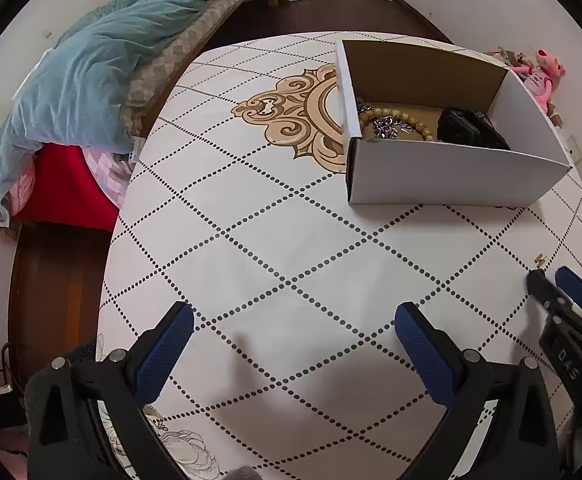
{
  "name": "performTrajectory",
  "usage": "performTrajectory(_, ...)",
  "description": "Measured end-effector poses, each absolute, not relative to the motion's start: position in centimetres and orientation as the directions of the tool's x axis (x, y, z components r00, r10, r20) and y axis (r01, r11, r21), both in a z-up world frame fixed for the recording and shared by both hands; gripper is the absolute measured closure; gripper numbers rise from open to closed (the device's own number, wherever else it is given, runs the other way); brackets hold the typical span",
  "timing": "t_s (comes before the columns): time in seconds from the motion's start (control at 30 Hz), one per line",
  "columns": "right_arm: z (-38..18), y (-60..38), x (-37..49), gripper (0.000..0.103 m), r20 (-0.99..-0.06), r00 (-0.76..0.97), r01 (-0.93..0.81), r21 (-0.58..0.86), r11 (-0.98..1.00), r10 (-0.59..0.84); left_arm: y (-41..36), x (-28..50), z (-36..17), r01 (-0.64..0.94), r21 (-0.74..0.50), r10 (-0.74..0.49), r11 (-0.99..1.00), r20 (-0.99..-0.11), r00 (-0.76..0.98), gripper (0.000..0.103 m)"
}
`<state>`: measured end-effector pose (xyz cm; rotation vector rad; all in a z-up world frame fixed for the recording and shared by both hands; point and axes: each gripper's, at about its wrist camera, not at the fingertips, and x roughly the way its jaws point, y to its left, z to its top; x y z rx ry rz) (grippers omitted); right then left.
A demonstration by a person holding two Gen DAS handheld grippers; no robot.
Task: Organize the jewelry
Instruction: 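Grasp the second black ring with the right tool while the left tool grasps the gold charm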
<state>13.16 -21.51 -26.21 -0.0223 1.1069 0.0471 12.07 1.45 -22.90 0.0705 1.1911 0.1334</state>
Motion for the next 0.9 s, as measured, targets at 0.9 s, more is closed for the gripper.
performTrajectory(0.9, -24.2, -34.5, 11.9, 0.09, -0.868, 0.492, 0.223, 0.195, 0.955, 0.062, -15.1, 15.0, -24.9, 0.34, -0.039, -0.17, 0.94, -0.916, 0.364, 0.04)
